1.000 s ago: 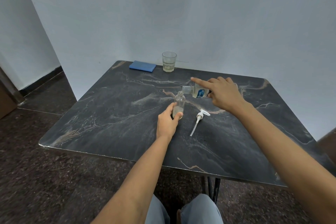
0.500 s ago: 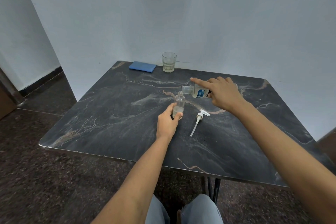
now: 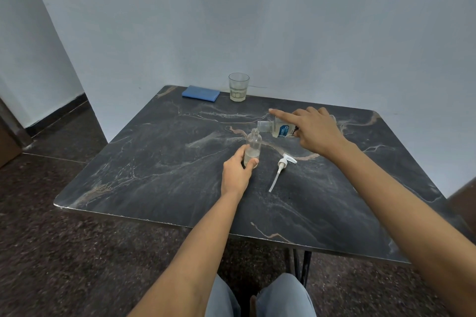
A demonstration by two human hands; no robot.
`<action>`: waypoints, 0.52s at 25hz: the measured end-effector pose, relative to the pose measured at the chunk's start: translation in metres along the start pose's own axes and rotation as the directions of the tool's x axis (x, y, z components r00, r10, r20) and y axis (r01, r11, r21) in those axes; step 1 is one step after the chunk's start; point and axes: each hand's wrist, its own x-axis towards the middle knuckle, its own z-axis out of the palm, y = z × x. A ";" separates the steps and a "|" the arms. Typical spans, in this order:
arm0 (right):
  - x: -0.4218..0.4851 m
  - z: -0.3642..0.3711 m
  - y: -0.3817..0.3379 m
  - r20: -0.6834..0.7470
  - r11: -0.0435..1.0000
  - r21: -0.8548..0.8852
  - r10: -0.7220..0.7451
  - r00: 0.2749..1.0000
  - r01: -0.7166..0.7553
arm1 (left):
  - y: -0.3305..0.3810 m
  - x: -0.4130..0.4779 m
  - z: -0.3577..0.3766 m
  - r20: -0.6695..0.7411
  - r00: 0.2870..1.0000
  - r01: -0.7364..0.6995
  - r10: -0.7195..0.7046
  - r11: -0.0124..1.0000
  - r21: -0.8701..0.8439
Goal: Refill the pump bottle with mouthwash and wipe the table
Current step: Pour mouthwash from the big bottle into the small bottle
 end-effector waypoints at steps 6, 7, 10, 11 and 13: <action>0.001 0.000 0.001 0.007 1.000 -0.007 -0.006 1.000 0.006 | -0.001 0.001 0.000 0.002 1.000 0.006 -0.006 1.000 -0.011; 0.001 0.000 0.001 0.006 1.000 -0.008 -0.008 1.000 0.008 | -0.001 0.001 0.000 0.002 1.000 0.007 -0.007 1.000 -0.009; 0.001 -0.001 0.001 0.009 1.000 -0.007 -0.014 1.000 0.014 | 0.001 0.000 0.000 0.000 1.000 0.018 -0.018 1.000 -0.009; 0.001 -0.002 0.001 0.012 1.000 -0.004 -0.013 1.000 0.013 | 0.002 -0.001 -0.001 -0.001 1.000 0.019 -0.019 1.000 -0.009; 0.001 -0.002 0.001 0.016 1.000 -0.004 -0.009 1.000 0.009 | 0.004 -0.001 -0.002 0.001 1.000 0.020 -0.020 1.000 -0.007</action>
